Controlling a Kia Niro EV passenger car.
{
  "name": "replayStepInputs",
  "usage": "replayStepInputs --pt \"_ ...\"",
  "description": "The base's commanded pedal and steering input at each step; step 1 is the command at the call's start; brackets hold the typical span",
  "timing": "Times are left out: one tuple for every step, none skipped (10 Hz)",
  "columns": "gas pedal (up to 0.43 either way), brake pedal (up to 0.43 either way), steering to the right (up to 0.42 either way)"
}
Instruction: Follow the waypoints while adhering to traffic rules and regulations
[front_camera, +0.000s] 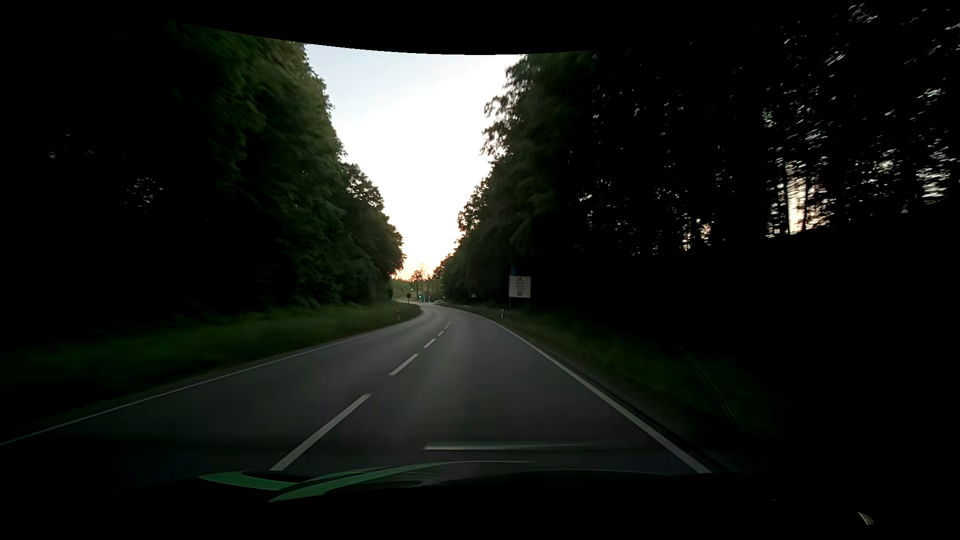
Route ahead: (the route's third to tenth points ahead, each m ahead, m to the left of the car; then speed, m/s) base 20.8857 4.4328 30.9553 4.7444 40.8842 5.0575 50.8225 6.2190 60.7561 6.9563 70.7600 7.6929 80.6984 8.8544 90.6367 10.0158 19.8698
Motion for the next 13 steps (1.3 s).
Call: replayStepInputs --pt "0.0 0.305 -0.003" --pt "0.0 0.317 -0.003" --pt "0.0 0.329 -0.003" --pt "0.0 0.329 -0.003" --pt "0.0 0.329 -0.003" --pt "0.0 0.329 -0.004" --pt "0.0 0.329 -0.005" --pt "0.0 0.329 -0.006" --pt "0.0 0.323 -0.006" --pt "0.0 0.329 -0.006" --pt "0.0 0.317 -0.006" --pt "0.0 0.299 -0.006" --pt "0.0 0.28 -0.006"
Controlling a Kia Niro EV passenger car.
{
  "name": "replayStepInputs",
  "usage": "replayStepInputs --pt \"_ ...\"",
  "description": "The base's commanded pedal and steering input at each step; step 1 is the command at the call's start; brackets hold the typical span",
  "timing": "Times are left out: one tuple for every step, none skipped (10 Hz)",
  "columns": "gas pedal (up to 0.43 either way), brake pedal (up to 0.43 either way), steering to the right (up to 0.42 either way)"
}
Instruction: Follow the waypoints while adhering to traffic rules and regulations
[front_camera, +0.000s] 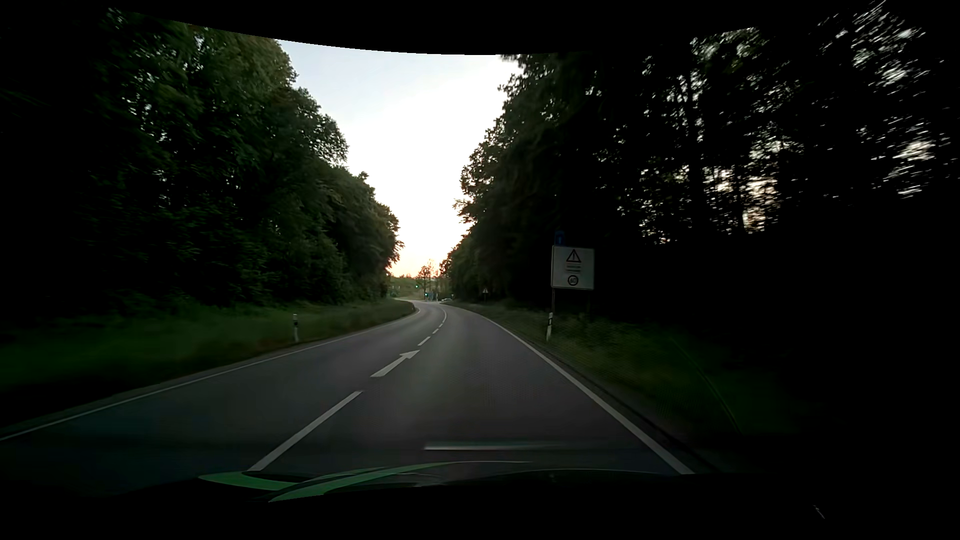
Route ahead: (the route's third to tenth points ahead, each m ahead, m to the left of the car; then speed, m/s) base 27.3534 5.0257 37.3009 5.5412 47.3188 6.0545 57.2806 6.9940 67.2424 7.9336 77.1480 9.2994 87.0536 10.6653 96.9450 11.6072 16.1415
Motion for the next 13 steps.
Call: replayStepInputs --pt "0.0 0.274 -0.006" --pt "0.0 0.274 -0.006" --pt "0.0 0.268 -0.006" --pt "0.0 0.262 -0.006" --pt "0.0 0.232 -0.007" --pt "0.0 0.165 -0.006" --pt "0.0 0.134 -0.006" --pt "0.0 0.024 -0.006" --pt "0.0 0.0 -0.006" --pt "0.0 0.0 -0.007" --pt "0.0 0.0 -0.006" --pt "0.0 0.0 -0.007" --pt "0.0 0.0 -0.006"
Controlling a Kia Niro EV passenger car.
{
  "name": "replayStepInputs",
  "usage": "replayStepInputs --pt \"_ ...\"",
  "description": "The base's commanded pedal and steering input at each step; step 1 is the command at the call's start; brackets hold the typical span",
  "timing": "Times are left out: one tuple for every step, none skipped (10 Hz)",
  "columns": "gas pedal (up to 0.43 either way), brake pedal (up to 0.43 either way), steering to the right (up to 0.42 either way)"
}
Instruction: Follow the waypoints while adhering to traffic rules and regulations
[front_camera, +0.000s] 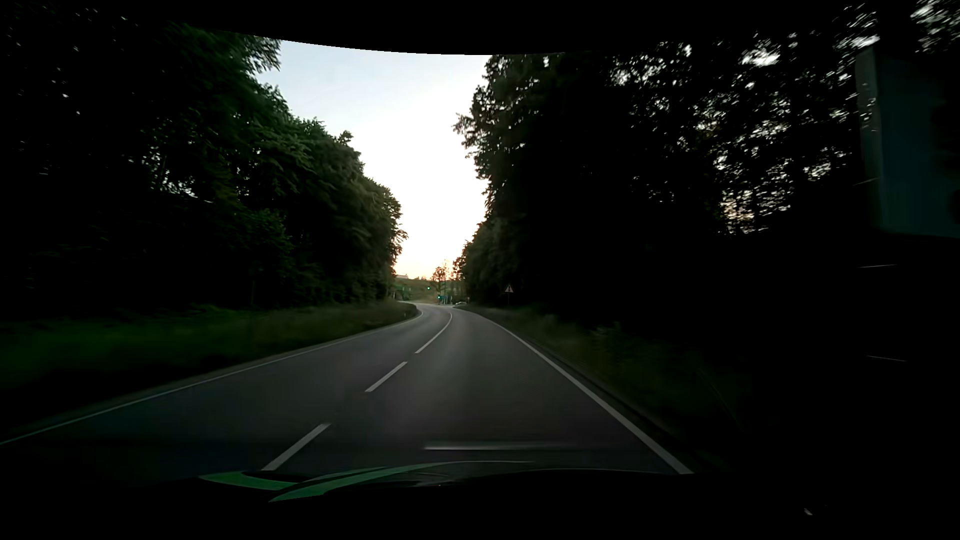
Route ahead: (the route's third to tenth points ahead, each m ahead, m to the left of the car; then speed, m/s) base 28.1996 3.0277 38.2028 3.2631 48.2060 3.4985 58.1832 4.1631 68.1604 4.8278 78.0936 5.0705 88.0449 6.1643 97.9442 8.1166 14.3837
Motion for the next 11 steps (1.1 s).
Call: replayStepInputs --pt "0.0 0.0 -0.007" --pt "0.0 0.0 -0.007" --pt "0.0 0.0 -0.006" --pt "0.0 0.0 -0.005" --pt "0.0 0.0 -0.004" --pt "0.028 0.0 -0.004" --pt "0.028 0.0 -0.004" --pt "0.028 0.0 -0.004" --pt "0.028 0.0 -0.004" --pt "0.028 0.0 -0.004" --pt "0.028 0.0 -0.004"
